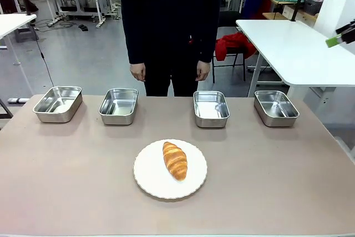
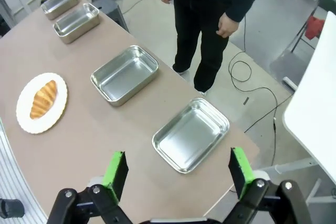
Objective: Place the bread in the container.
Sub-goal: Place the Butter Roll into the Airtight Container indicated by the human.
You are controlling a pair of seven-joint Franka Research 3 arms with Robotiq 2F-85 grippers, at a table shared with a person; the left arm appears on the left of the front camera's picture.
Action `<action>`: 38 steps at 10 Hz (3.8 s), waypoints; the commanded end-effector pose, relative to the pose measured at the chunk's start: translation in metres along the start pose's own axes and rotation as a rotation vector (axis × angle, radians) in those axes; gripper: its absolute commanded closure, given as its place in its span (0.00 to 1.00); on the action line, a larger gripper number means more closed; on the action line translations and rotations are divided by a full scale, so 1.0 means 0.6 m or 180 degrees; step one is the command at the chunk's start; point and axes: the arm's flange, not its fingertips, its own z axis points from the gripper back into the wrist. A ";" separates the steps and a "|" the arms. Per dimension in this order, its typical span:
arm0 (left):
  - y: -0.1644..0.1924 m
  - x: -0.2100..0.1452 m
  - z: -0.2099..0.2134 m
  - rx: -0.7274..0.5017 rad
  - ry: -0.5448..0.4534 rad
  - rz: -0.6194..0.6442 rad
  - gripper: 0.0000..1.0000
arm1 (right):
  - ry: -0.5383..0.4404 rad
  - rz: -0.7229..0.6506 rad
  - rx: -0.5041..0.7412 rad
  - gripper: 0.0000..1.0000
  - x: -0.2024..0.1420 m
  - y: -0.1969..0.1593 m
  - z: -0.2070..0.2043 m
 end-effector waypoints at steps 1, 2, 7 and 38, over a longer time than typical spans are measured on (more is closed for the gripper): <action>0.015 -0.001 0.009 -0.0051 -0.0159 -0.0165 0.00 | -0.0083 0.0091 0.0157 0.00 -0.002 -0.014 0.000; 0.015 -0.003 0.017 -0.0098 -0.0205 -0.0244 0.00 | -0.0109 0.0093 0.0204 0.00 -0.008 -0.018 0.004; -0.010 -0.008 0.051 -0.0252 -0.0476 -0.0456 0.00 | -0.0248 0.0174 0.0224 0.00 -0.020 -0.026 0.032; -0.023 -0.019 0.061 -0.0228 -0.0572 -0.0243 0.00 | -0.0205 0.0137 0.0253 0.00 -0.018 -0.018 0.044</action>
